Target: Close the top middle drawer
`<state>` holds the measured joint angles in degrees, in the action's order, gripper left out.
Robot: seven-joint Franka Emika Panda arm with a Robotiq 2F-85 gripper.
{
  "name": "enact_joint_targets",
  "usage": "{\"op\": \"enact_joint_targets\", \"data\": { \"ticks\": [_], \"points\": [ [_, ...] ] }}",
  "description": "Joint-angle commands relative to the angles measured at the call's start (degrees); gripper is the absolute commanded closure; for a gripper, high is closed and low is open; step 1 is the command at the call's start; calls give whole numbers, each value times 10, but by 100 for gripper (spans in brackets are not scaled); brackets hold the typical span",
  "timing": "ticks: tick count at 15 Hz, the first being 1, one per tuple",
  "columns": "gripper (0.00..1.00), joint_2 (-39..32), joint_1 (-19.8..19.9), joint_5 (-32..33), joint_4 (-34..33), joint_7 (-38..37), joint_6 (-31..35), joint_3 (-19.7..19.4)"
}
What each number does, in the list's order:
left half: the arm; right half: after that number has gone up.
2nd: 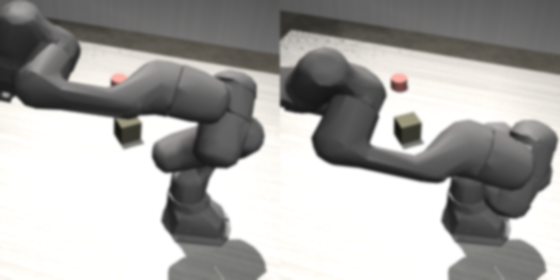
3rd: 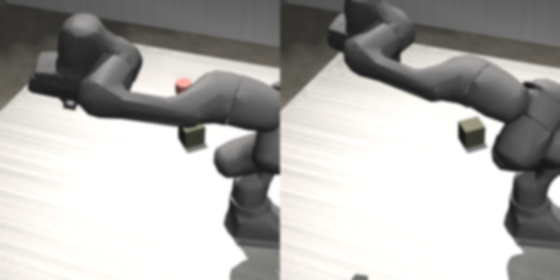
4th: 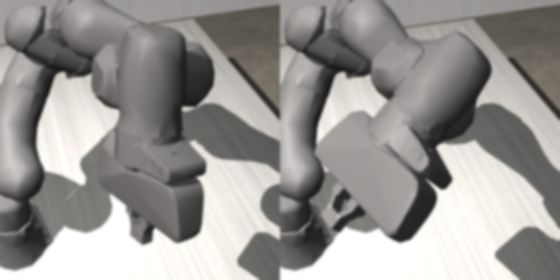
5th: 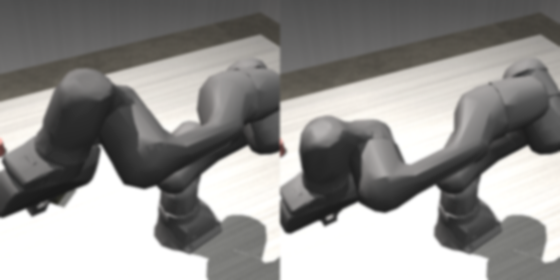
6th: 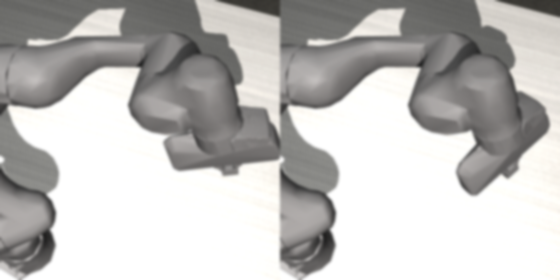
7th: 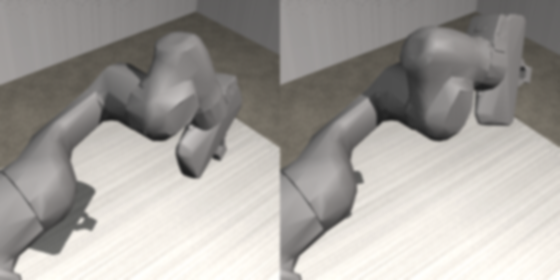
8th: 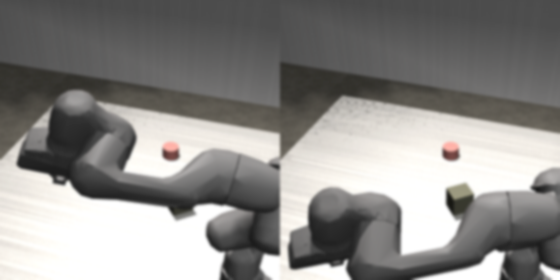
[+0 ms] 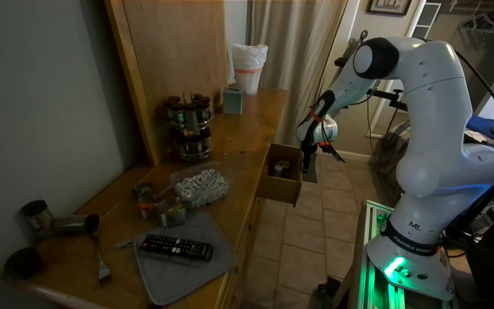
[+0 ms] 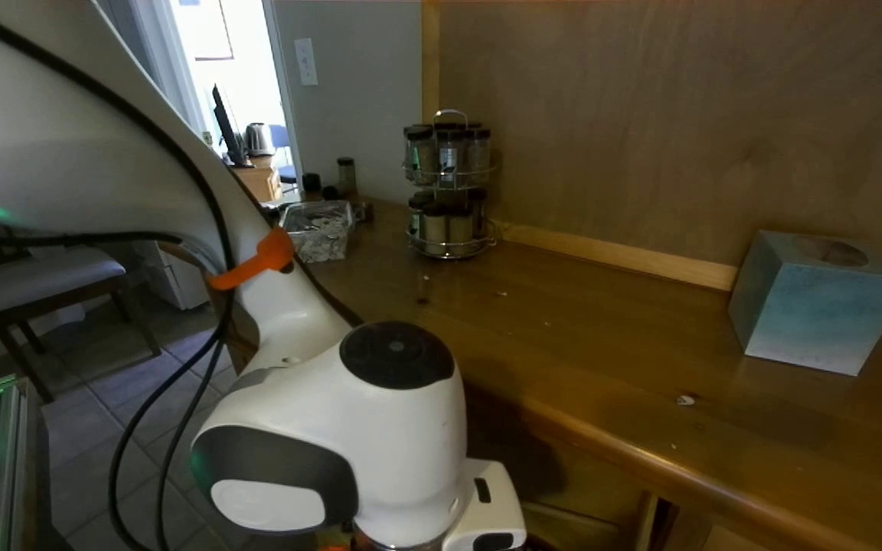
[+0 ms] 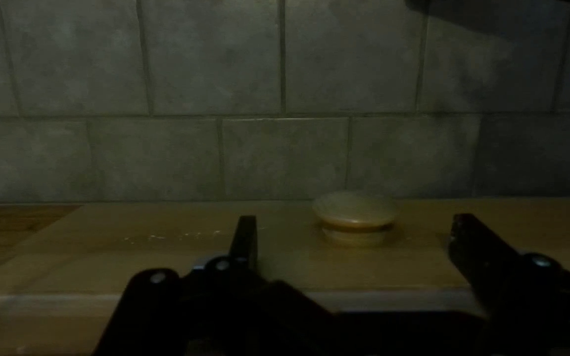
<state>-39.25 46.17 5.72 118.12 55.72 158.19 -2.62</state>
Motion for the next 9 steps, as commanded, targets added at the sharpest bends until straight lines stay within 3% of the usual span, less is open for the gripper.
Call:
{"op": "enact_joint_targets", "data": {
  "ticks": [1,5,9],
  "points": [
    [0,-9,58,-48,-13,56,-5,69],
    [0,-8,112,-99,-14,100,-7,137],
    [0,-26,131,-129,-18,120,30,179]
  ]
}}
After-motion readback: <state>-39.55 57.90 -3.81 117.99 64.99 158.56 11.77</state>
